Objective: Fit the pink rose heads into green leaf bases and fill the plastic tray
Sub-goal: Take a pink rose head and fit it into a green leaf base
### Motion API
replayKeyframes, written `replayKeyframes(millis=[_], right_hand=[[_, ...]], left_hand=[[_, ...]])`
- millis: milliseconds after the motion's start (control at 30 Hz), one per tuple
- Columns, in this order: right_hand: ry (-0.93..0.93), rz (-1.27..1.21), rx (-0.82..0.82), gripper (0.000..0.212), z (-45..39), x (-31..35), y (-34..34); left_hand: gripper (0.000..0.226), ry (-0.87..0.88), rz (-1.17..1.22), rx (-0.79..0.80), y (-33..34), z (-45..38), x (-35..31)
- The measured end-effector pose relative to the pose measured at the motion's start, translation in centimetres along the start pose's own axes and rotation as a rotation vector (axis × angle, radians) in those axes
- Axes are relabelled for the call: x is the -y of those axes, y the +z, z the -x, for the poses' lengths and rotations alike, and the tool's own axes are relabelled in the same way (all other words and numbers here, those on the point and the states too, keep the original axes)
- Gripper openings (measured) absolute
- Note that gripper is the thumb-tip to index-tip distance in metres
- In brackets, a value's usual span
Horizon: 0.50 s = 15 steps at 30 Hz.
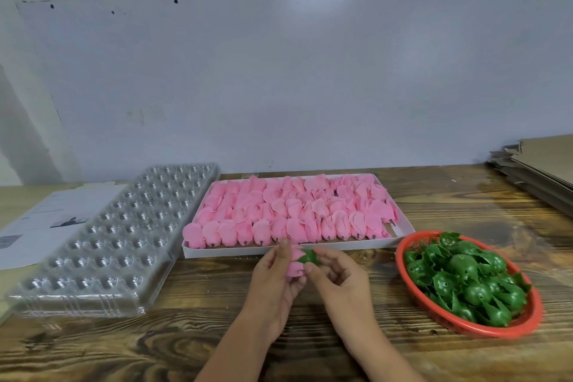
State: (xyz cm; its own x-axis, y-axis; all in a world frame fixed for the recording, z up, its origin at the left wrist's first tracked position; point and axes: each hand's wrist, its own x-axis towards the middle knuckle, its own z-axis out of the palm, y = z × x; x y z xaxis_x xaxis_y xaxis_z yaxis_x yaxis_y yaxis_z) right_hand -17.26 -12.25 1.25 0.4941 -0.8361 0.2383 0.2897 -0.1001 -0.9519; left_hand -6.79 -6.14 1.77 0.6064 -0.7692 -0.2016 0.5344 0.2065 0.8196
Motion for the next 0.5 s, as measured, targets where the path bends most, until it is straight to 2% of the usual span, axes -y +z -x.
replayKeyframes(millis=[133,500], right_hand=[[0.007,-0.032,-0.018,0.031,-0.19,0.18,-0.34],[0.015,-0.024,-0.012,0.032,-0.20,0.53,-0.38]], left_hand=[[0.042,-0.013,0.015,0.082,-0.19,-0.03,-0.09],[0.035,-0.022,0.061,0.088,-0.41,-0.01,-0.14]])
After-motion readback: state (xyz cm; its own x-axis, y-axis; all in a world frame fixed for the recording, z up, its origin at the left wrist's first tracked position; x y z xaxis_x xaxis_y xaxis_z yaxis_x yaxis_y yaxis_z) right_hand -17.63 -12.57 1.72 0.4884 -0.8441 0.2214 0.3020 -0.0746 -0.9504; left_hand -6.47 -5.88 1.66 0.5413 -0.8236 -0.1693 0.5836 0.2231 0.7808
